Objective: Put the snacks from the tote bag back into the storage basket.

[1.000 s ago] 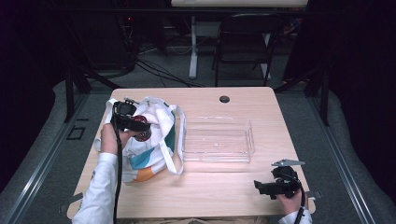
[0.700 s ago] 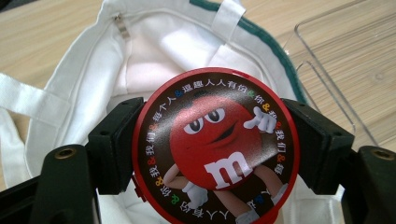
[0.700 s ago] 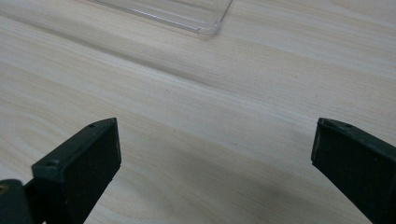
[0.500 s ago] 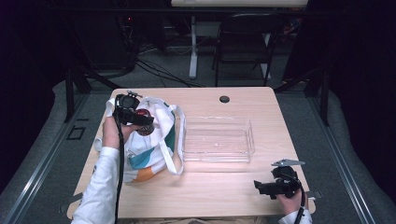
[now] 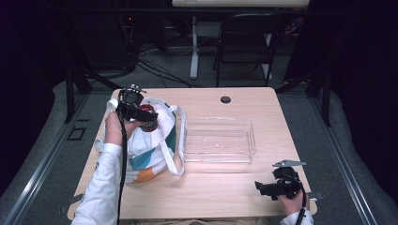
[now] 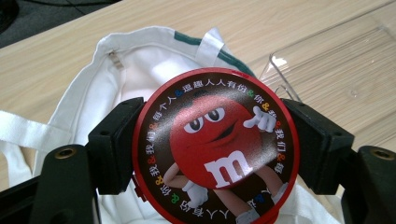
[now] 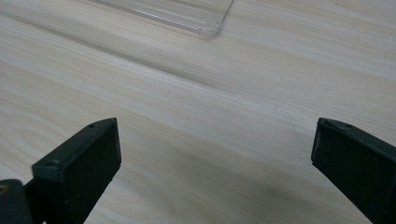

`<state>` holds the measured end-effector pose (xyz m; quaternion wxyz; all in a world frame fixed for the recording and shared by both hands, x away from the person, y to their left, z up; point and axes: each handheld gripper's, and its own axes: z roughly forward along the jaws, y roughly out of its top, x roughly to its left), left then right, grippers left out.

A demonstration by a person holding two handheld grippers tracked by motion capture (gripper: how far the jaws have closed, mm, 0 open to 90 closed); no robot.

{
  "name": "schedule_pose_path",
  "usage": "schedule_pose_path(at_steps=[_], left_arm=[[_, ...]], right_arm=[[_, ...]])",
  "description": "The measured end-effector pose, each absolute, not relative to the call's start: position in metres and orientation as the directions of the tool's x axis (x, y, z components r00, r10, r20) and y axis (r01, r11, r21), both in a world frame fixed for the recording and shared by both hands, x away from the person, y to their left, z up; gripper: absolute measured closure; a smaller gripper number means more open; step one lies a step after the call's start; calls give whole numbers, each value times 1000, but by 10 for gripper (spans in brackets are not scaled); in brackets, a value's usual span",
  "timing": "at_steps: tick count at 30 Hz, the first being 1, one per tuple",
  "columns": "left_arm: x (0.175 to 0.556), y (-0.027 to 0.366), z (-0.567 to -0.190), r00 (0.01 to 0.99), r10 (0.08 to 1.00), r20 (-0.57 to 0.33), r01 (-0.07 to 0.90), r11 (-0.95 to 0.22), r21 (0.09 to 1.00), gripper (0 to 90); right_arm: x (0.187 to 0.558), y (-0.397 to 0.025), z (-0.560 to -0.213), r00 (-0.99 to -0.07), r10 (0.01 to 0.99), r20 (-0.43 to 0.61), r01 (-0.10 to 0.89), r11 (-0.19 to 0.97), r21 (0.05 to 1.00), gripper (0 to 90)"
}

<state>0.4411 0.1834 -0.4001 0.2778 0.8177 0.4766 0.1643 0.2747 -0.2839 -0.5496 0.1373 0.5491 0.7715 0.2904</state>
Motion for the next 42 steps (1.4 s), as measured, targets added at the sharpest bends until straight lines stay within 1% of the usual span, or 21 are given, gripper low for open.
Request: schedule_pose_path(at_steps=[7,24,42], left_arm=[[442,173,-390,508,861,2,670,-397,627,264],[444,145,-377,554,832,10,636,-431,640,264],[449,106,-383,613,790,4,609,-475,635,264]], right_arm=[[275,-284,-549,-360,927,108,767,228,599,13],[275,-284,-550,-361,926,111,768,227,599,14],[275,-283,-550,-365,924,113,768,230,597,14]])
